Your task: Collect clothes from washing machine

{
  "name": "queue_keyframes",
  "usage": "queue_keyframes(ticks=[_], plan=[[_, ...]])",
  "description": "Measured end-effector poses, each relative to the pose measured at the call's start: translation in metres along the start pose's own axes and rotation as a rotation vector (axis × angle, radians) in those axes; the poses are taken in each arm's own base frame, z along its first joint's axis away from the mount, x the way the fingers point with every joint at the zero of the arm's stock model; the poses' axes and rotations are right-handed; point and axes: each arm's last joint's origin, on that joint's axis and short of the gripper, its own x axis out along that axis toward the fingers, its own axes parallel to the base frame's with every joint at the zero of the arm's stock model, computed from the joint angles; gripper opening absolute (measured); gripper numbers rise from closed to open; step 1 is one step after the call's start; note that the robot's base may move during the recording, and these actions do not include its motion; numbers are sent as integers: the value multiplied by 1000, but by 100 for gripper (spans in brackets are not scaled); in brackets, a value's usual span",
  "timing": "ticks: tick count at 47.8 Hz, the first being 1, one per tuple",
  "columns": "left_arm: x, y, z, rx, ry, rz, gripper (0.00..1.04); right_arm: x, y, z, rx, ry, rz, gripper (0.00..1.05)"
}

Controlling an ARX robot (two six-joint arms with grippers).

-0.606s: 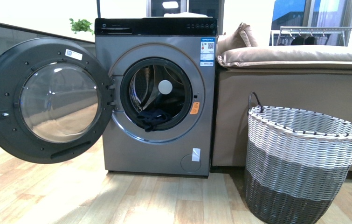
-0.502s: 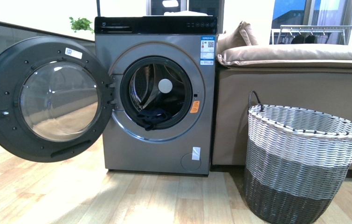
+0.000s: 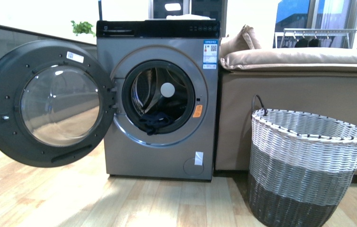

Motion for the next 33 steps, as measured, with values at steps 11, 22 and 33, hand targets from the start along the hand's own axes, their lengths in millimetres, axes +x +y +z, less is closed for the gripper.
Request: queue_keyframes(ticks=[11, 22, 33], plan=[[0, 0, 0, 0, 0, 0, 98, 0, 0, 0, 0, 0, 0, 97], [0, 0, 0, 0, 0, 0, 98, 0, 0, 0, 0, 0, 0, 97], [0, 0, 0, 0, 0, 0, 98, 0, 0, 0, 0, 0, -1, 97]])
